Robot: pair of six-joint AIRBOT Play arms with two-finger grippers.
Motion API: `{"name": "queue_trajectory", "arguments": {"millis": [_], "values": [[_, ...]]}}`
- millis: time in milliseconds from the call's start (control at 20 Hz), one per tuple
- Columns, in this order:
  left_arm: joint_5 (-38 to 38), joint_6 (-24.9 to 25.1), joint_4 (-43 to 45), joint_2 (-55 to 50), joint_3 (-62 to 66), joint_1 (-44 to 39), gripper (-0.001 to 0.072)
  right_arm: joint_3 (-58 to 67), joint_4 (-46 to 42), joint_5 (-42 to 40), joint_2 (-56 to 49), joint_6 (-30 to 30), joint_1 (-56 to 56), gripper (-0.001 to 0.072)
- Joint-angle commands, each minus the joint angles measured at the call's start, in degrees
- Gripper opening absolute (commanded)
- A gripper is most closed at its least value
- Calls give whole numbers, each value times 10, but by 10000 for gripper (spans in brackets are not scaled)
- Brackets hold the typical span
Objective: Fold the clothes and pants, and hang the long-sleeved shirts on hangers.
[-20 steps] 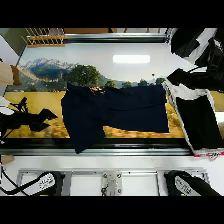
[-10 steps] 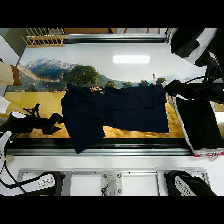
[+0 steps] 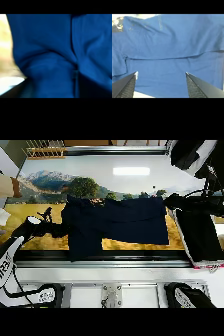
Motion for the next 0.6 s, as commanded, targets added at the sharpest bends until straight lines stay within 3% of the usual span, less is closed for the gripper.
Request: {"name": "queue_trajectory", "arguments": {"millis": [0,100,300,550], "values": [[0,-13,-14,2,26,-33,7,-3,-2,20,0,0,-1,656],[-27,-13,-7,4,38,-33,6,-8,-34,40,2,11,-2,656],[-54,-13,25,61,3,-32,6,-83,-146,99,14,142,-35,656],[-70,-13,31,176,-90,-32,6,-278,-125,49,10,246,-118,656]]}}
